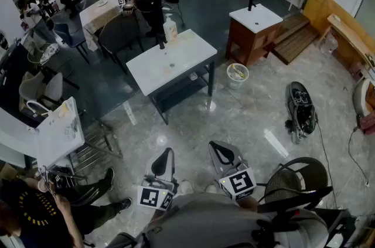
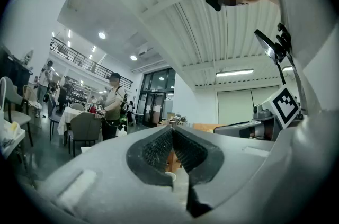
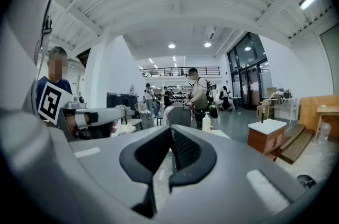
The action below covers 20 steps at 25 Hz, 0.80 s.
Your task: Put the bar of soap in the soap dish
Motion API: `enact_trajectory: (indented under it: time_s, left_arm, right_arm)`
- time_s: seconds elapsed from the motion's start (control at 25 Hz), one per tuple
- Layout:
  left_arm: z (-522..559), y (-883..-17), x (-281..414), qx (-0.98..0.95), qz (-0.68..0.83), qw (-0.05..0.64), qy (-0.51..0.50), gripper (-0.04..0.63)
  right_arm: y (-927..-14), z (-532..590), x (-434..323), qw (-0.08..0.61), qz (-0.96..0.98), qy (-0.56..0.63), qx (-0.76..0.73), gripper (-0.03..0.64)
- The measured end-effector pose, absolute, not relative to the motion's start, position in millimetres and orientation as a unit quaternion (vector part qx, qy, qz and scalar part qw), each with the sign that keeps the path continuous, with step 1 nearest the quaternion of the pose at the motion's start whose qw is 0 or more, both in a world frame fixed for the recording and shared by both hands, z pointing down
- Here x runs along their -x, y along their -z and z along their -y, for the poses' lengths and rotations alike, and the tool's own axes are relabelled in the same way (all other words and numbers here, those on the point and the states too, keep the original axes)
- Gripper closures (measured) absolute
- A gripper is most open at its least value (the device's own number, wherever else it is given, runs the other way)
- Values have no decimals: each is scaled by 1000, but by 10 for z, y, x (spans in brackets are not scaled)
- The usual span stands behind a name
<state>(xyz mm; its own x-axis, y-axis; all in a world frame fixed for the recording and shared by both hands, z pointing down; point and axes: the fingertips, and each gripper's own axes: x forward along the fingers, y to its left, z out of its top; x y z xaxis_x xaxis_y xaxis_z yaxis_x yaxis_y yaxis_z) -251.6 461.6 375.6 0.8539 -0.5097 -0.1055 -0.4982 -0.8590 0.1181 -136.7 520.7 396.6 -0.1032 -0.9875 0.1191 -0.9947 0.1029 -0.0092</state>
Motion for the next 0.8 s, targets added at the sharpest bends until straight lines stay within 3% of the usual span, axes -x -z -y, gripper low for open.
enact_trajectory:
  time_s: [0.8]
  left_arm:
    - [-5479,-3703,2406,-944,317,37,84,603]
  right_arm:
    - [-4319,-5667,1151,-21,786,-103,-610,615]
